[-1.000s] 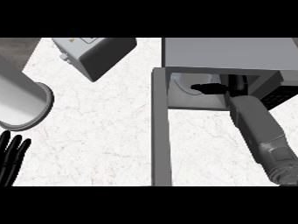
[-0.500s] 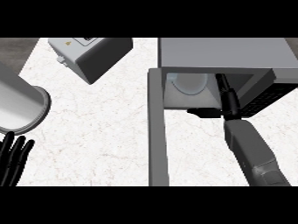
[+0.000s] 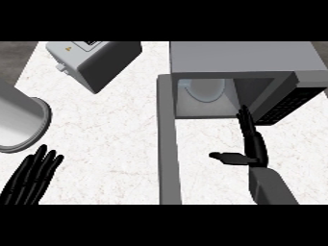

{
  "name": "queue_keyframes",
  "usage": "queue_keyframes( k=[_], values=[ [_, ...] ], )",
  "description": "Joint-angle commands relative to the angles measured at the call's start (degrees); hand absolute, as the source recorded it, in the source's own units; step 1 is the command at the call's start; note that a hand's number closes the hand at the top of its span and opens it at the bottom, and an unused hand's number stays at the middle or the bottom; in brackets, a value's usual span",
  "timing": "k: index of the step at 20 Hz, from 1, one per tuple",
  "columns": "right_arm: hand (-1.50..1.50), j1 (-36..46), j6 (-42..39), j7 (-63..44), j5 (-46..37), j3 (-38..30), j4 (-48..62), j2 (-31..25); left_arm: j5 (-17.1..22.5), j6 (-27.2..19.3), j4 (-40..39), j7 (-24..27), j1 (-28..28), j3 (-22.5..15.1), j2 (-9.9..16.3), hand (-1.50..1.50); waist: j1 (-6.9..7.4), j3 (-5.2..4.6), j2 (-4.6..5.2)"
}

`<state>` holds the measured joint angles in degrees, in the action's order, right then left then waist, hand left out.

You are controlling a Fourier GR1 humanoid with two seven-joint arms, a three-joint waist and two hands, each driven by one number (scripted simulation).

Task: Pick up the milk, place it into the microwave and close the microwave

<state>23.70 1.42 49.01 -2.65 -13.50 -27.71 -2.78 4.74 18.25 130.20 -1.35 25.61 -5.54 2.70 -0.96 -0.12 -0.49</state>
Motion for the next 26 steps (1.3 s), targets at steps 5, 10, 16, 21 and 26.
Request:
queue_keyframes(
  k=[5,10,16,21,26],
  values=[
    [-1.5,-17.5,-7.0,4.1,2.4,4.8,-13.2,2.7,-3.4,3.8,-2.2,-0.5,-4.2,-3.2,2.8,1.5,0.25,0.07,0.22],
    [-1.5,-24.7,-11.8,3.6,4.1,4.7,-21.8,-0.3,-6.1,1.4,-9.2,-3.7,-12.0,-8.8,-1.3,1.5,0.31,0.1,0.44],
    [-1.5,-34.7,-14.7,2.5,5.3,6.9,-32.3,-0.8,-5.4,4.8,-13.4,-4.0,-16.8,-8.4,0.6,1.5,0.58,0.11,0.47],
    [-1.5,-39.6,-17.4,-0.9,7.2,6.4,-39.3,-3.6,-10.6,6.1,-23.4,-4.4,-24.3,-13.9,-0.9,1.5,0.14,0.09,0.53],
    [-1.5,-46.6,-16.9,0.0,7.2,7.6,-47.3,-3.3,-12.4,6.4,-30.3,-5.0,-26.4,-20.1,-2.6,1.5,-0.03,0.07,0.49]
  ],
)
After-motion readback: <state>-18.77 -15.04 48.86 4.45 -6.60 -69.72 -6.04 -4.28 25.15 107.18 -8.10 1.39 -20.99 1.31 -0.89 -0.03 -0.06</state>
